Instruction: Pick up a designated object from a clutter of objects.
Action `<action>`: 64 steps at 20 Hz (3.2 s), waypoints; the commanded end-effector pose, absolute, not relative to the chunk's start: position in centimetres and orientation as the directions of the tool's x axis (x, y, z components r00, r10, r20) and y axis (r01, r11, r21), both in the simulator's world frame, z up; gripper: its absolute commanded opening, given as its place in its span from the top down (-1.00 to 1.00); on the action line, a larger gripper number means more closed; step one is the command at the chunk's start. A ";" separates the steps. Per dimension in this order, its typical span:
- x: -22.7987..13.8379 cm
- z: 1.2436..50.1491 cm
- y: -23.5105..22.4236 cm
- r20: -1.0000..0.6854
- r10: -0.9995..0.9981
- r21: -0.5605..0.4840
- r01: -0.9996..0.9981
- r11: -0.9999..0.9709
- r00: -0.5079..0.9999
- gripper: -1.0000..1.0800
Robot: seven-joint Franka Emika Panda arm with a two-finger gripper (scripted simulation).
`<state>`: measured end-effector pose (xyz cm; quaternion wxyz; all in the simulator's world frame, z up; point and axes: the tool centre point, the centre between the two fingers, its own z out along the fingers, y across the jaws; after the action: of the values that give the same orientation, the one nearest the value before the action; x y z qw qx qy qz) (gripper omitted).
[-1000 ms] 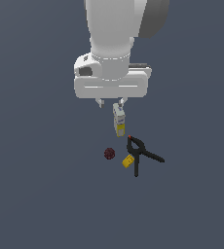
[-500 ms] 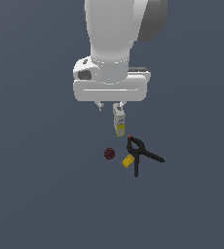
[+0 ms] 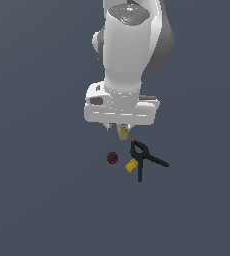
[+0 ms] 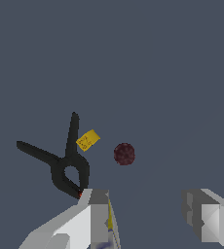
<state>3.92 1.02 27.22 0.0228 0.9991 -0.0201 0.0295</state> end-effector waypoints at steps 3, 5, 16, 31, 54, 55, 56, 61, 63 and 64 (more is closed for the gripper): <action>6.1 23.3 2.5 0.092 -0.069 0.070 -0.075 -0.995 0.993 -0.23; 7.0 21.3 3.3 0.110 -0.081 0.080 -0.090 -0.993 0.991 -0.23; 9.9 10.5 8.5 0.202 -0.118 0.095 -0.140 -0.986 0.972 -0.23; 9.9 5.1 11.4 0.238 -0.125 0.081 -0.148 -0.986 0.963 -0.23; 10.6 2.1 11.1 0.240 -0.125 0.081 -0.148 -0.986 0.963 1.00; 10.6 2.1 11.1 0.240 -0.125 0.081 -0.148 -0.986 0.963 1.00; 10.5 2.1 11.1 0.240 -0.125 0.081 -0.148 -0.986 0.963 1.00; 10.4 2.7 10.8 0.240 -0.125 0.081 -0.148 -0.986 0.963 1.00; 10.3 3.2 10.5 0.240 -0.125 0.081 -0.148 -0.986 0.963 1.00; 10.3 3.6 10.3 0.240 -0.125 0.081 -0.148 -0.986 0.963 1.00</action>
<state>10.24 10.71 2.98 0.0488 0.9897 -0.0679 0.1163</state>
